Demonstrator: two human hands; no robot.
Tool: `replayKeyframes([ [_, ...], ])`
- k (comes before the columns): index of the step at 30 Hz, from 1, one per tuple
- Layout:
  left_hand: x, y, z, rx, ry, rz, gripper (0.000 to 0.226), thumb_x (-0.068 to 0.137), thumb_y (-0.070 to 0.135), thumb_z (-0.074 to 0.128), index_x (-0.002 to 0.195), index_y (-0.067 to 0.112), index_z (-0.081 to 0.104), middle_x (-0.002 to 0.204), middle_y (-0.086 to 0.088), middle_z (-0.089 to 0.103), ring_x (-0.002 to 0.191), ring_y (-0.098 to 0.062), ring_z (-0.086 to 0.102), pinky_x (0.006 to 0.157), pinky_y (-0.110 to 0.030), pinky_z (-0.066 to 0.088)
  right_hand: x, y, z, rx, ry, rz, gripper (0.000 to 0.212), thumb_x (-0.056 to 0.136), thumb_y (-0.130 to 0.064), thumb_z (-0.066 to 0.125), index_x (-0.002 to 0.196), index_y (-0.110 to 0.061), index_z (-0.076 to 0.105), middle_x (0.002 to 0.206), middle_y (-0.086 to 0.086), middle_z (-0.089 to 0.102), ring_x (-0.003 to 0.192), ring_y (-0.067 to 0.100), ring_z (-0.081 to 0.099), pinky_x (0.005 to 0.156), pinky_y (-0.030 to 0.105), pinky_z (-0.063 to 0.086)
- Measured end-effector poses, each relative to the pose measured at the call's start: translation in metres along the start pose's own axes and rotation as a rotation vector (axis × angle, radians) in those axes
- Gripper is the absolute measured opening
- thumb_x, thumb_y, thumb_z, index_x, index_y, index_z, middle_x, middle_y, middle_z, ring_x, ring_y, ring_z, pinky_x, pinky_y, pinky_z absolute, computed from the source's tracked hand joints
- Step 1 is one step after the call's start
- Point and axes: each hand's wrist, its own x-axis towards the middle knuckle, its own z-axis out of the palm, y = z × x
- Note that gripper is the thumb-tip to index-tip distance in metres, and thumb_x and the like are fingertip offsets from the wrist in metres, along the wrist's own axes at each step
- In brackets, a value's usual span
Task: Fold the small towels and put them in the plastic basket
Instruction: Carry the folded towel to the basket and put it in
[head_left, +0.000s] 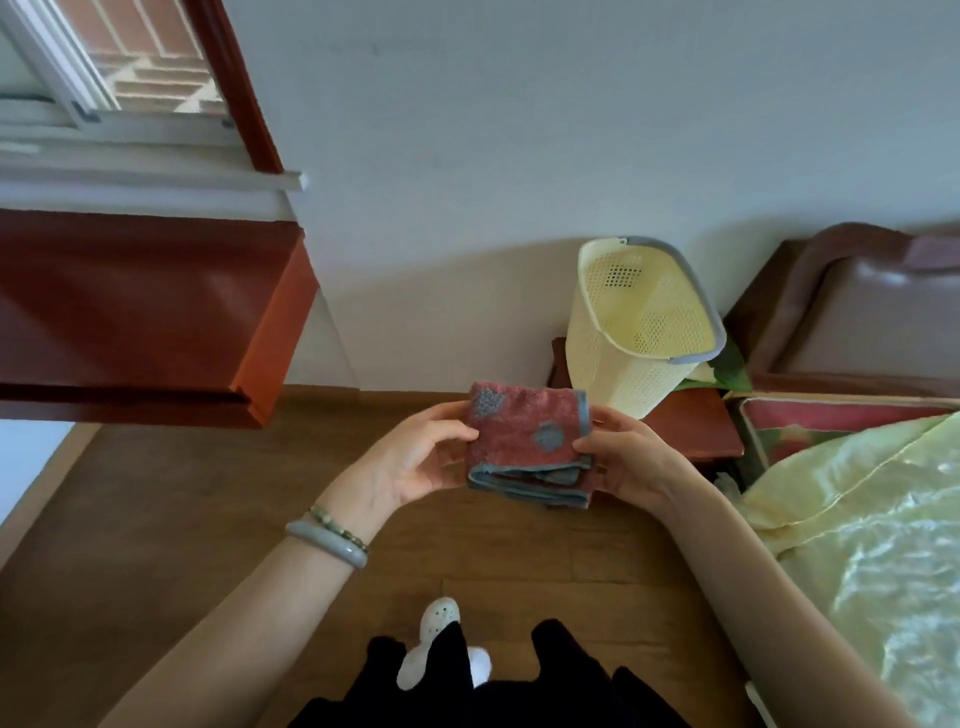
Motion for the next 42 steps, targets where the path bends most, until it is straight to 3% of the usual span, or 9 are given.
replayKeyframes([
  [7,0.095,0.083,0.003,0.092,-0.098,-0.072,0.035,0.086,-0.003,0.054,0.113,0.016,0.065,0.097,-0.011,0.069,0.086,-0.024,0.067,0.064,-0.036,0.056,0.066,-0.054,-0.006,0.118,0.117,-0.047,0.042,0.082,0.011,0.053,0.119,-0.009,0.051,0.112,0.020,0.060,0.105,0.038,0.060,0.086,0.053,0.052],
  [13,0.180,0.124,0.021,0.128,-0.174,-0.142,0.036,0.086,-0.004,0.053,0.113,0.017,0.063,0.096,-0.012,0.069,0.077,-0.023,0.068,0.059,-0.033,0.057,0.119,-0.091,-0.037,0.203,0.194,-0.062,0.046,0.082,0.011,0.053,0.124,-0.006,0.047,0.110,0.020,0.061,0.095,0.035,0.064,0.075,0.048,0.057],
  [17,0.247,0.148,0.043,0.157,-0.226,-0.178,0.037,0.085,-0.004,0.052,0.113,0.018,0.064,0.098,-0.011,0.068,0.081,-0.024,0.065,0.069,-0.037,0.054,0.163,-0.118,-0.073,0.229,0.268,-0.068,0.044,0.082,0.011,0.055,0.120,-0.010,0.051,0.110,0.018,0.062,0.100,0.033,0.063,0.086,0.049,0.053],
  [21,0.318,0.177,0.078,0.189,-0.242,-0.224,0.038,0.085,-0.004,0.053,0.116,0.017,0.062,0.106,-0.014,0.065,0.089,-0.026,0.063,0.071,-0.038,0.055,0.202,-0.153,-0.112,0.270,0.320,-0.073,0.040,0.082,0.013,0.053,0.111,-0.015,0.054,0.093,0.011,0.067,0.080,0.022,0.067,0.062,0.035,0.057],
  [26,0.383,0.206,0.122,0.232,-0.273,-0.284,0.039,0.086,-0.004,0.054,0.119,0.017,0.059,0.104,-0.014,0.063,0.083,-0.023,0.063,0.062,-0.035,0.059,0.236,-0.189,-0.154,0.367,0.391,-0.069,0.043,0.082,0.015,0.052,0.115,-0.012,0.052,0.097,0.014,0.064,0.087,0.028,0.065,0.061,0.039,0.058],
  [30,0.422,0.215,0.148,0.273,-0.280,-0.354,0.035,0.087,-0.004,0.051,0.111,0.019,0.062,0.103,-0.014,0.058,0.092,-0.027,0.058,0.076,-0.041,0.053,0.249,-0.205,-0.180,0.398,0.422,-0.060,0.040,0.082,0.014,0.053,0.108,-0.017,0.054,0.101,0.014,0.062,0.094,0.029,0.063,0.067,0.041,0.057],
  [35,0.463,0.219,0.175,0.383,-0.277,-0.426,0.036,0.088,-0.006,0.048,0.110,0.020,0.060,0.101,-0.013,0.056,0.091,-0.026,0.056,0.078,-0.042,0.051,0.265,-0.208,-0.203,0.447,0.498,-0.023,0.042,0.083,0.013,0.054,0.109,-0.020,0.053,0.109,0.014,0.059,0.104,0.032,0.059,0.077,0.044,0.055],
  [39,0.496,0.220,0.195,0.466,-0.298,-0.496,0.037,0.088,-0.006,0.046,0.112,0.020,0.060,0.098,-0.011,0.057,0.088,-0.024,0.054,0.073,-0.037,0.051,0.279,-0.205,-0.215,0.529,0.595,-0.005,0.043,0.082,0.013,0.055,0.105,-0.023,0.052,0.105,0.013,0.059,0.099,0.028,0.060,0.074,0.042,0.055],
  [42,0.524,0.219,0.209,0.536,-0.324,-0.559,0.042,0.088,-0.007,0.045,0.118,0.018,0.059,0.103,-0.012,0.057,0.094,-0.025,0.055,0.084,-0.040,0.050,0.292,-0.199,-0.223,0.560,0.670,0.019,0.049,0.081,0.012,0.057,0.116,-0.021,0.049,0.114,0.016,0.056,0.104,0.029,0.058,0.078,0.042,0.055],
])
